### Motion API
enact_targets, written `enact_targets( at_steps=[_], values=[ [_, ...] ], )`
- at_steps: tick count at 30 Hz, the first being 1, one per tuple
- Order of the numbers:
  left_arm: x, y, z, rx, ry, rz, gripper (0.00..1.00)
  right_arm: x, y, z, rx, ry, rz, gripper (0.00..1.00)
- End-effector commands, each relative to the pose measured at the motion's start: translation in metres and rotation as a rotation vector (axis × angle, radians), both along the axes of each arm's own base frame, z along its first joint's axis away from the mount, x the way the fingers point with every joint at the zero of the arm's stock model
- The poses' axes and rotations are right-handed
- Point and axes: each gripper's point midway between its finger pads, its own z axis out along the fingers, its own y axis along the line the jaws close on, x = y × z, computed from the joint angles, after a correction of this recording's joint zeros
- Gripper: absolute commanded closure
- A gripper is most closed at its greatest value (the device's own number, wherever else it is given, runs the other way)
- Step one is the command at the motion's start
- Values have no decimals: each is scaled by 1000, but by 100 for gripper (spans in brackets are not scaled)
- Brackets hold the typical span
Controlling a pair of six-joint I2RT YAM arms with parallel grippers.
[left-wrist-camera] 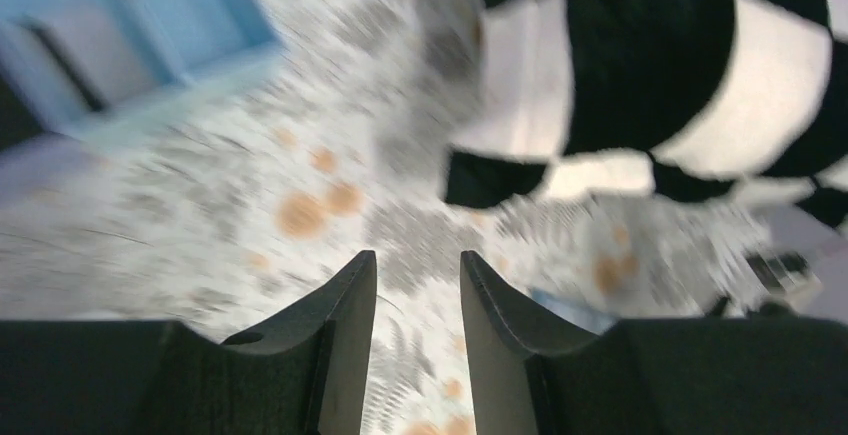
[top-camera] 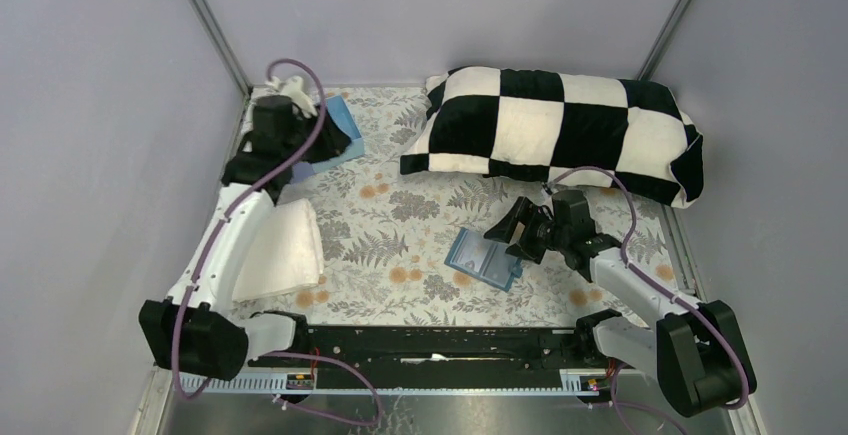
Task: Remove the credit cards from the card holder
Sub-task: Remove the credit card from the card holder.
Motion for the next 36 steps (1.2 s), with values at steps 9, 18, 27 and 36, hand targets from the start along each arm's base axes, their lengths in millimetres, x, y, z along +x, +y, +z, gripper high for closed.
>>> enact_targets(
  at_steps=[9,18,27,36],
  values=[
    [-117,-242,-115,-272,329,-569,62,-11,-3,-30,39,101,-80,48],
    [-124,-300,-175,-209,401,-680,57,-20,-14,-43,-20,140,-117,54],
    [-124,-301,-211,-119,467,-670,55,-22,-16,-49,-33,155,-116,54],
    [-132,-295,-226,-54,496,-677,53,-21,-16,-52,-43,163,-117,50]
  ],
)
